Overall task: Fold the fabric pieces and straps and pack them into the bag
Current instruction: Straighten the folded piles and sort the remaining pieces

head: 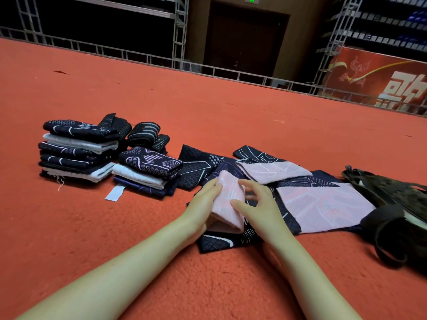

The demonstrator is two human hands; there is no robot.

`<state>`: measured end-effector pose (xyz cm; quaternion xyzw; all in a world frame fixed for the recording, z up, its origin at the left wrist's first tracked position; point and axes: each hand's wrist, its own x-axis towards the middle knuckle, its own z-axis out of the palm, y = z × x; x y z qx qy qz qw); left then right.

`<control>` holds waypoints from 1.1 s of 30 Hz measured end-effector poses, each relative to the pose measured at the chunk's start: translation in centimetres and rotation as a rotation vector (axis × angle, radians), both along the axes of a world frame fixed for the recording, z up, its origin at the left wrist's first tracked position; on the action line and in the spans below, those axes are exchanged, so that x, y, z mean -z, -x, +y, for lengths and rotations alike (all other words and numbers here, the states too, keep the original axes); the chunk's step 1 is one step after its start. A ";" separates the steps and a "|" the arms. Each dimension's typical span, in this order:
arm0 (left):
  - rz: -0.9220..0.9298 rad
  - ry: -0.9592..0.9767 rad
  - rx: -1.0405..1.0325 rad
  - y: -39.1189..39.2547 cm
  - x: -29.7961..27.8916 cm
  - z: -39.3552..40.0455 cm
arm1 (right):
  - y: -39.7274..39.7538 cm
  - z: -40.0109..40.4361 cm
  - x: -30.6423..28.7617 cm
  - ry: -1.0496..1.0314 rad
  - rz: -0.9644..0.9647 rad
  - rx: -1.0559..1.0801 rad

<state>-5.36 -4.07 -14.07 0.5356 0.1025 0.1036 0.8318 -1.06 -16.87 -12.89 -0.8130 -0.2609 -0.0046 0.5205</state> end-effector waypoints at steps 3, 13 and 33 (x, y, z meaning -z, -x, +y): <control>0.024 -0.462 -0.064 0.0 0.3 0.8 | -0.1 0.1 0.1 0.006 0.139 -0.011; 0.333 -1.260 0.023 -0.2 0.2 2.8 | 1.5 0.6 -0.1 0.020 0.220 -0.174; -0.197 -0.772 -0.110 0.5 -0.8 3.0 | -0.2 -0.6 -0.9 -0.284 0.034 -0.005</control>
